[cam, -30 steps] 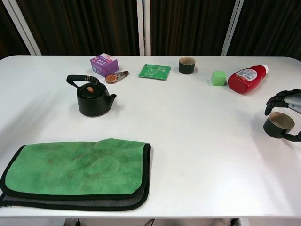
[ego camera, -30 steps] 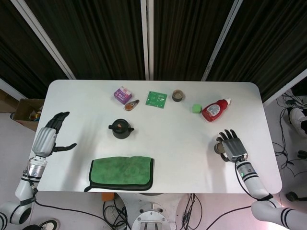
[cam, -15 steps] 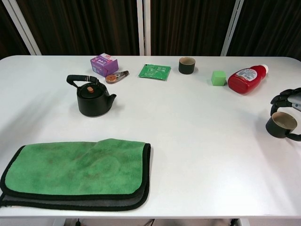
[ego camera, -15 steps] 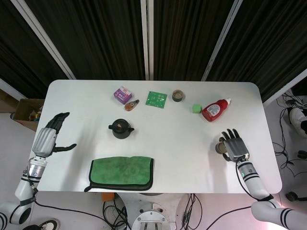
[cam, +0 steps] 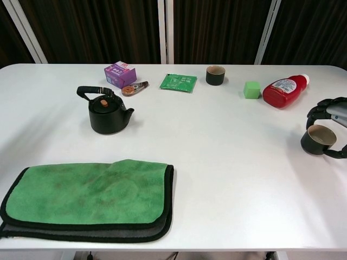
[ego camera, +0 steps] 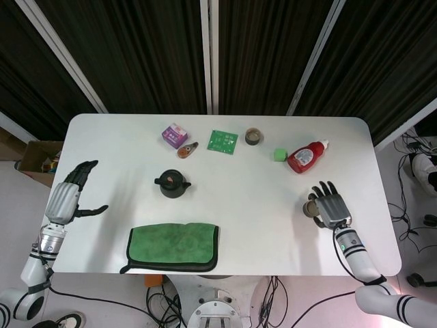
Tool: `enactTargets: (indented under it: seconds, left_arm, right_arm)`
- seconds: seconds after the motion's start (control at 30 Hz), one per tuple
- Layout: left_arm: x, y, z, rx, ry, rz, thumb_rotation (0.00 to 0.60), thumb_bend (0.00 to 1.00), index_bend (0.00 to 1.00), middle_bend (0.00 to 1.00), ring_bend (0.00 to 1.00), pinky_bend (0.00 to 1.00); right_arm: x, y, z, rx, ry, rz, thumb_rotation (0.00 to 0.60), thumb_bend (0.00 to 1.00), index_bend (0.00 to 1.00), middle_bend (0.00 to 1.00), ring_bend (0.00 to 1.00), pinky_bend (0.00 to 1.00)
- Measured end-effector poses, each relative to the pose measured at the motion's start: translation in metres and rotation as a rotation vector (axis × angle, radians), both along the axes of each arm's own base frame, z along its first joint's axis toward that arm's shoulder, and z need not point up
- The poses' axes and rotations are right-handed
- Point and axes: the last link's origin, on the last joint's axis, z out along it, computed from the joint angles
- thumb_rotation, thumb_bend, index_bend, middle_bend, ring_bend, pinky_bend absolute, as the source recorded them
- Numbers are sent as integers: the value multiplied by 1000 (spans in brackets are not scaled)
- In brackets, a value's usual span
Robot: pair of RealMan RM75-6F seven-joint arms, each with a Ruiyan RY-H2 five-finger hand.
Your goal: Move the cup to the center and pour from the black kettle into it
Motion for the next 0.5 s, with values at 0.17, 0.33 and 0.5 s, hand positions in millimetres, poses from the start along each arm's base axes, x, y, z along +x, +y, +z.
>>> enactTargets:
  seconds: [0.17,0.33,0.5]
  left_arm:
    - [-1,0,0,0,-1,2,600,0,34,90,79,171]
    - [-3,0,1,2,-3,8,600,0,34,90,79,171]
    - [-5,-1,2,4,-3,9,600,0,34,90,79,170]
  right_arm:
    - [14,-7,-3,7,-11,30,600,296,510,174,0,0]
    - [37,-17,-7,21,-23,73,600,296,526,174,0,0]
    - [68,-34,-17,49,-37,124,600,296,543,173,0,0]
